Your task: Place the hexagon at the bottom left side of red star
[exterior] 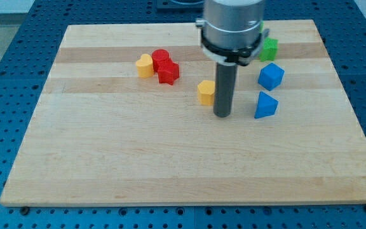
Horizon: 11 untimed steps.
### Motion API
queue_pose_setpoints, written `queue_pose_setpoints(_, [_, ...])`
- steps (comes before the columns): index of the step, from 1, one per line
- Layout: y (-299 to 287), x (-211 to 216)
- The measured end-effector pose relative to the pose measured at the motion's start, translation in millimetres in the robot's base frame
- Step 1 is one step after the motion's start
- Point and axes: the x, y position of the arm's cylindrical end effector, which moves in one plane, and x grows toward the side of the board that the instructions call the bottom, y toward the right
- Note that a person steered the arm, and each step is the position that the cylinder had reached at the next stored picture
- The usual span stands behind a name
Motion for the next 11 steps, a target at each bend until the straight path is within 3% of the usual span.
queue_pose_setpoints(1, [7.3, -38.5])
queue_pose_setpoints(2, [-30.6, -49.8])
queue_pose_setpoints(5, [-40.0, -2.4])
queue_pose_setpoints(7, [-133.8, -26.3])
queue_pose_setpoints(8, [-143.6, -45.9])
queue_pose_setpoints(10, [-111.2, 8.1])
queue_pose_setpoints(11, [-105.2, -13.9])
